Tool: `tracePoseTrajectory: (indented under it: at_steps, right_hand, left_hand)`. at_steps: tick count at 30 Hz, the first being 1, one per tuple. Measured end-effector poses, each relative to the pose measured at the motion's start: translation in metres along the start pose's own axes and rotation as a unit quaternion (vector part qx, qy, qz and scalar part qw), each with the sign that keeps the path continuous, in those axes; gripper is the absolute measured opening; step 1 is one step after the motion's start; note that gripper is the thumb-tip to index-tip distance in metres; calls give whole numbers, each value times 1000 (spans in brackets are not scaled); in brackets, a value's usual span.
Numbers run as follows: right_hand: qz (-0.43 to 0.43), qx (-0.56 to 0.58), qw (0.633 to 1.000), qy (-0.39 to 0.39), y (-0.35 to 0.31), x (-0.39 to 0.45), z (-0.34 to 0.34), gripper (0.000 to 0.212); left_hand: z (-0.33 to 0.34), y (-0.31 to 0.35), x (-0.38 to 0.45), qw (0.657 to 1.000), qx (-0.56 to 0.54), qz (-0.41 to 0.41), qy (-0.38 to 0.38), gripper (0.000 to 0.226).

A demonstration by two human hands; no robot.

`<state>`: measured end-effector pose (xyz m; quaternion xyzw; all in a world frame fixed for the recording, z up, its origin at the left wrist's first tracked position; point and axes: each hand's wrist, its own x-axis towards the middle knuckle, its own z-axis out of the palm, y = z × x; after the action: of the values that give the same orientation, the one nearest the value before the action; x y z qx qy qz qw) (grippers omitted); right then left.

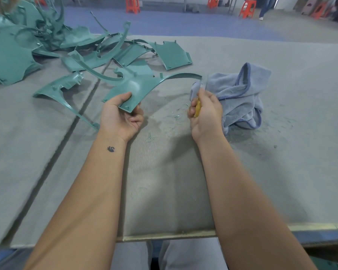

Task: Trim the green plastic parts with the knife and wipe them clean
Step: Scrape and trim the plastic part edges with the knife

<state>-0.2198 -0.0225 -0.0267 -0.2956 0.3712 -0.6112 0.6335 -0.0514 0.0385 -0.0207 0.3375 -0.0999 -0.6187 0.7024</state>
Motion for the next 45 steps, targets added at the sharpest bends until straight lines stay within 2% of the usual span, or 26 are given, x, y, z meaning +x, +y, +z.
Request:
tracePoseTrajectory:
  at_steps: [2, 3, 4, 6, 7, 8, 10, 16, 20, 21, 24, 25, 26, 28, 29, 31, 34, 35, 36, 38, 39, 40, 42, 44, 45]
  right_hand:
    - [-113, -172, 979, -5, 0, -3, -1, 16]
    - [-178, -253, 951, -10, 1, -5, -2, 14]
    - [-242, -336, 910, -13, 2, -6, -3, 12]
    - [-342, -484, 805, -5, 6, -8, -5, 11]
    - [-366, -528, 766, -5, 7, -8, -5, 11]
    - [-376, -553, 743, -10, 8, -10, -5, 10]
    - [-382, -585, 715, -32, 10, -11, -5, 10]
    - [-343, -652, 672, -73, 10, -9, -3, 11]
    - [-374, -641, 668, -50, 8, -12, -2, 9]
    - [-387, -629, 672, -50, 7, -14, -1, 9]
    - [-413, -610, 674, -61, 4, -19, 1, 8]
    - [-420, -609, 670, -65, 3, -21, 3, 8]
    - [-428, -610, 663, -68, 3, -23, 4, 9]
    - [-456, -602, 652, -65, 3, -26, 8, 11]
    - [-471, -589, 654, -58, 3, -28, 9, 12]
    - [-480, -567, 668, -45, 5, -33, 11, 15]
    - [-448, -549, 705, -36, 8, -33, 11, 14]
    - [-423, -528, 736, -34, 9, -32, 11, 12]
    - [-377, -487, 787, -37, 9, -31, 13, 9]
    - [-203, -333, 918, -71, 6, -28, 16, 16]
    - [-96, -228, 964, -100, 4, -26, 17, 18]
    - [-4, -138, 983, -124, 2, -25, 17, 19]
    - [88, -78, 982, -150, 0, -21, 14, 21]
    - [94, -115, 976, -161, 2, -19, 14, 21]
    - [84, -137, 973, -163, 4, -20, 15, 20]
  left_hand:
    - [-3, 5, -1, 999, -45, 10, 9, 11]
    - [-5, 7, -1, 997, -70, 13, 9, 12]
    - [-6, 9, -2, 996, -91, 19, 9, 16]
    - [-9, 13, -5, 993, -112, 35, 9, 30]
    - [-11, 15, -5, 992, -114, 44, 12, 36]
    - [-13, 16, -6, 992, -110, 53, 19, 41]
    - [-16, 19, -6, 993, -92, 66, 33, 50]
    - [-21, 24, -10, 996, -60, 63, 13, 46]
    - [-25, 26, -10, 993, -99, 65, -28, 30]
    - [-27, 26, -9, 989, -123, 68, -44, 31]
    - [-27, 25, -8, 966, -226, 112, -64, 70]
    - [-25, 24, -8, 957, -249, 133, -73, 76]
    - [-23, 23, -7, 949, -265, 145, -83, 75]
    - [-20, 22, -6, 947, -272, 147, -93, 58]
    - [-20, 21, -4, 949, -263, 142, -96, 50]
    - [-19, 21, -1, 964, -208, 127, -105, 50]
    - [-15, 16, 0, 989, -51, 101, -100, 54]
    - [-12, 13, 0, 991, 1, 88, -97, 52]
    - [-8, 11, 0, 992, 54, 77, -88, 50]
    - [0, 4, 0, 981, 171, 69, -56, 46]
    - [5, 0, 0, 971, 224, 68, -46, 42]
    - [9, -4, 0, 960, 268, 69, -39, 39]
    - [14, -13, 1, 938, 338, 77, -18, 33]
    - [17, -21, 1, 904, 415, 100, 8, 38]
    - [17, -23, 1, 875, 469, 118, 18, 44]
